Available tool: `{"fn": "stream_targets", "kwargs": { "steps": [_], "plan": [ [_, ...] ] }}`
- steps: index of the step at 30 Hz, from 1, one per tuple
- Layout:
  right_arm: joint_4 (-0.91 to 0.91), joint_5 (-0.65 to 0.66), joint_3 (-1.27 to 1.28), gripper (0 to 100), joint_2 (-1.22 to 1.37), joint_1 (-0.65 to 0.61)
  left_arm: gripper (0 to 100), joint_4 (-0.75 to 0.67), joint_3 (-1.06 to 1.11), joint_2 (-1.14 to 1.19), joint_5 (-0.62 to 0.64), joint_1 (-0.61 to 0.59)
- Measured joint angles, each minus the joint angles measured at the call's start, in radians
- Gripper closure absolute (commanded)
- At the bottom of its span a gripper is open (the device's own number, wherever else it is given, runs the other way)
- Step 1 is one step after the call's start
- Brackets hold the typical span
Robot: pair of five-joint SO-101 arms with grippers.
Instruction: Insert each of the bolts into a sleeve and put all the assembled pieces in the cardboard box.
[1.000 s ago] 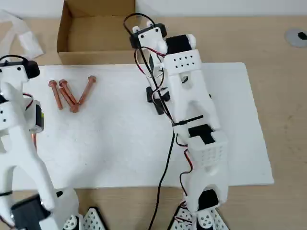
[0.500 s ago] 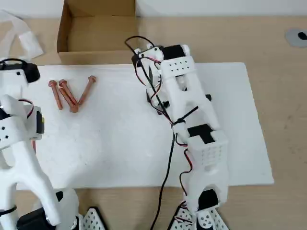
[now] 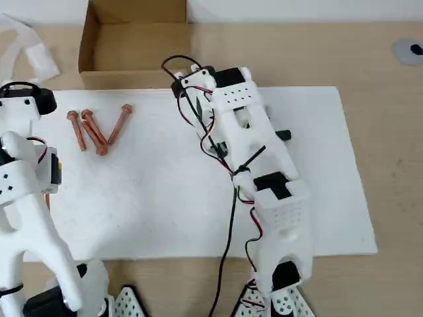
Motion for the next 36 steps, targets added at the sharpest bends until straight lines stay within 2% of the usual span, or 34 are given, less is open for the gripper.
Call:
{"fn": "stream_targets", "kwargs": {
  "steps": [20, 30, 32, 34, 36],
  "plan": [
    [-0.055, -0.002, -0.025, 89.0, 0.147, 0.0, 99, -0.018, 0.0, 0.0, -0.002, 0.0],
    [-0.055, 0.043, -0.029, 89.3, 0.152, -0.005, 99, -0.018, 0.002, 0.0, -0.002, 0.003],
    [-0.054, 0.043, -0.029, 92.1, 0.153, -0.005, 99, -0.018, 0.002, 0.0, -0.002, 0.003],
    [-0.054, 0.043, -0.029, 99.5, 0.153, -0.005, 99, -0.018, 0.002, 0.0, -0.002, 0.003],
    [-0.057, 0.043, -0.025, 98.4, 0.153, -0.005, 99, -0.018, 0.002, 0.0, -0.002, 0.003]
  ]
}}
